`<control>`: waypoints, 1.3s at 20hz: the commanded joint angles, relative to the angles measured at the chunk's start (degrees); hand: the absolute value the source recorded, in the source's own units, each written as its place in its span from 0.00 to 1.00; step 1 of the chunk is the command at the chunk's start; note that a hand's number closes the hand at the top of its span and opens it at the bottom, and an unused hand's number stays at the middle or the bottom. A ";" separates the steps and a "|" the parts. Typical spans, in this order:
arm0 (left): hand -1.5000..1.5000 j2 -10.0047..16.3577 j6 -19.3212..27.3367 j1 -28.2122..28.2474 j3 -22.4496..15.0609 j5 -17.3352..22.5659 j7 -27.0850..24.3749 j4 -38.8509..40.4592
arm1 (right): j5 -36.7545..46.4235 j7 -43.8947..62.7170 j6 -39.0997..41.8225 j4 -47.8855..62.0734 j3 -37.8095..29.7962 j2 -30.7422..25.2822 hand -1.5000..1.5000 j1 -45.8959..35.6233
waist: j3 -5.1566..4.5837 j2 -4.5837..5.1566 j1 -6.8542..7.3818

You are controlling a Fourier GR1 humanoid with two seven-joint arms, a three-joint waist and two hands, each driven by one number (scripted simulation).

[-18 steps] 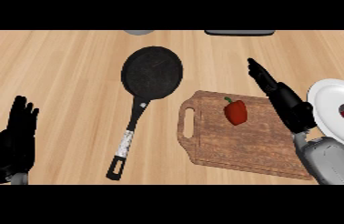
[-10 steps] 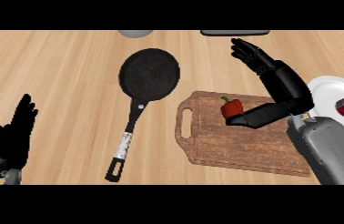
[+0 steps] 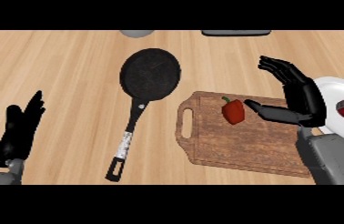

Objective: Pick the bell pepper from the cutting board and place it in the pan

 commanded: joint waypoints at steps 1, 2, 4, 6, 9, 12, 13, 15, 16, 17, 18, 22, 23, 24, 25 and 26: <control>0.50 -2.46 -0.51 -2.38 -0.90 -2.57 0.46 3.24 | 2.12 0.90 4.25 -6.13 0.99 -4.02 0.00 4.55 | -0.10 -0.34 0.21; 0.50 0.07 -1.98 -3.07 0.17 -1.53 3.68 1.15 | 4.07 2.10 2.99 -4.14 0.01 -5.42 0.00 0.11 | -0.09 -0.32 0.63; 0.50 0.68 -2.66 -1.38 0.57 -1.29 2.62 0.32 | 5.90 7.51 3.30 -7.53 0.28 -9.78 0.00 0.05 | -0.13 -0.47 0.66; 0.50 -2.48 -2.30 -1.84 0.30 -0.96 -0.23 3.10 | 9.07 14.12 3.08 -9.28 2.03 -12.95 0.00 -3.20 | -0.25 -0.44 0.63; 0.50 -0.54 -2.48 -3.12 0.11 -2.57 1.31 3.59 | 14.54 20.18 5.97 -9.12 5.06 -18.49 0.00 -5.95 | -0.27 -0.37 0.99; 0.50 -0.90 -3.26 -4.29 1.14 -1.57 0.89 4.59 | 18.90 29.31 10.34 -11.88 9.91 -22.52 0.00 -10.02 | -0.41 -0.39 1.00; 0.50 -0.22 -4.29 -3.37 0.98 -1.06 1.66 3.27 | 21.22 33.05 10.51 -13.08 12.73 -21.94 0.00 -11.52 | -0.41 -0.53 1.85; 0.50 -0.63 -3.97 -5.38 0.38 -2.28 1.75 3.96 | 22.11 38.64 14.97 -13.56 15.15 -23.18 0.00 -14.93 | -0.38 -0.32 1.78; 0.50 -0.01 -3.52 -5.06 0.55 -2.13 4.27 1.88 | 21.86 40.98 16.72 -14.14 15.46 -23.42 0.00 -15.43 | -0.25 -0.49 1.82; 0.50 -1.54 -4.10 -5.38 0.23 -2.41 1.19 4.31 | 23.64 44.92 17.17 -14.45 18.02 -21.46 0.00 -18.48 | -0.35 -0.26 2.03; 0.50 -1.22 -4.68 -4.00 0.99 -2.16 -0.50 5.88 | 23.97 47.36 19.41 -13.68 18.89 -21.34 0.00 -21.23 | -0.39 -0.16 2.59; 0.50 -3.42 -2.05 -7.54 0.19 -3.69 4.26 4.75 | 27.78 49.96 24.30 -11.20 23.68 -18.57 0.00 -22.24 | -0.15 -0.14 1.59; 0.50 -2.42 -4.37 -5.25 2.09 -3.39 -2.15 8.73 | 26.95 56.41 25.05 -17.35 24.81 -16.58 0.00 -22.51 | -0.23 -0.34 1.05; 0.50 -1.23 -3.99 -3.22 1.63 -3.32 2.05 2.10 | 29.50 52.22 24.95 -10.40 24.58 -15.77 0.00 -22.03 | -0.10 -0.29 2.00; 0.50 -2.86 -4.77 -6.22 1.97 -3.47 0.23 7.35 | 29.52 55.09 26.85 -11.66 25.67 -14.47 0.00 -23.29 | -0.15 -0.19 1.36; 0.50 -3.71 -2.79 -4.26 1.34 -4.79 0.54 5.08 | 29.99 56.04 27.27 -11.95 26.07 -13.06 0.00 -22.22 | -0.12 -0.28 1.43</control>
